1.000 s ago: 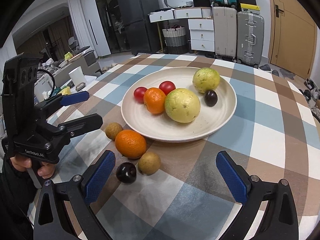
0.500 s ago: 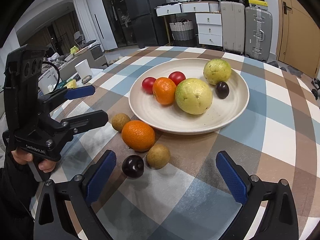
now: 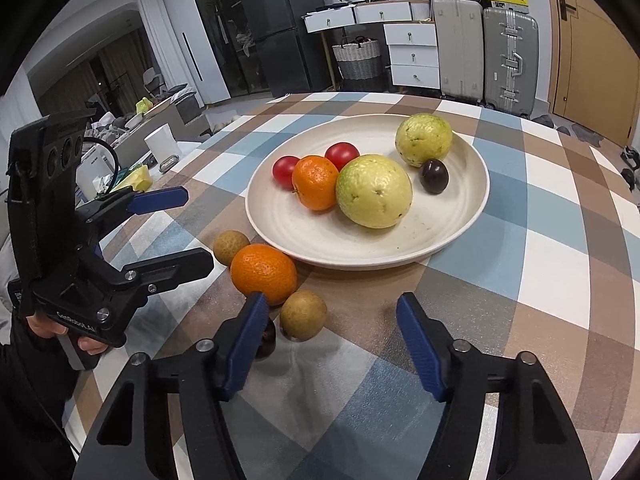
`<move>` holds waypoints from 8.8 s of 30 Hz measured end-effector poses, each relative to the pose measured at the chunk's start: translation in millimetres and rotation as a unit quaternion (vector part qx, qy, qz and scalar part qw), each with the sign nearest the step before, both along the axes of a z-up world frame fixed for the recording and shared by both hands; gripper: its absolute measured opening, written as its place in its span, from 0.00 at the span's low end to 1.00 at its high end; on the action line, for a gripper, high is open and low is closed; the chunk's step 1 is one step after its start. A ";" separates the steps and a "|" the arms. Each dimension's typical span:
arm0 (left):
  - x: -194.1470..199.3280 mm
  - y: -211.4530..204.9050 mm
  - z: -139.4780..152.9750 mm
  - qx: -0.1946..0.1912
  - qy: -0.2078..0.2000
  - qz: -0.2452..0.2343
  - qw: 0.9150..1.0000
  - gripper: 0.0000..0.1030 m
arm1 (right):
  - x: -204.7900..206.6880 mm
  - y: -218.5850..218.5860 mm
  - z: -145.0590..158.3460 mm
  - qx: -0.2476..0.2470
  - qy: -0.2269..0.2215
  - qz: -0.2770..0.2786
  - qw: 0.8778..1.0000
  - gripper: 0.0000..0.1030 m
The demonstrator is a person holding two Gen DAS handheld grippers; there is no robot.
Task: Organize fruits
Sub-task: 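Grasp the brown kiwi with the left gripper while the right grasps a small brown fruit, then carry both brown fruits onto the cream plate and open both grippers, then withdraw both grippers toward the orange and the dark plum, then close the right gripper on the dark plum, then grasp the orange with the left gripper while the right lifts the plum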
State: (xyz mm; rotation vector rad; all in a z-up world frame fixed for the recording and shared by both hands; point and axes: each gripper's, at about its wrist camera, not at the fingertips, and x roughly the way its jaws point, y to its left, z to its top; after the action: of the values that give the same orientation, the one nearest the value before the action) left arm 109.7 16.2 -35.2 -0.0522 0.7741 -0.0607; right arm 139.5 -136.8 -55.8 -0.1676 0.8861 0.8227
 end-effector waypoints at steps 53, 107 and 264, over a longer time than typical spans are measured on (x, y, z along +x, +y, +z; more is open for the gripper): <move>5.3 -1.4 -6.3 -0.045 0.026 -0.046 0.998 0.24 | -6.8 2.0 0.2 0.021 0.016 0.038 0.999 0.25; 49.4 0.0 9.1 -0.034 -0.041 0.005 0.999 0.24 | 34.3 -43.0 30.5 0.107 -0.062 -0.132 0.983 0.25; 16.7 -33.4 -4.3 -0.078 0.034 -0.060 0.995 0.79 | 0.3 -27.1 31.5 0.049 -0.037 -0.016 0.998 0.23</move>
State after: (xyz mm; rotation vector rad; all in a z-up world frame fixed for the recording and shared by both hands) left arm 126.5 -17.2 -39.5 -0.1573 0.8383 -0.2352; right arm 139.8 -163.8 -24.3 -0.0966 0.7760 0.8243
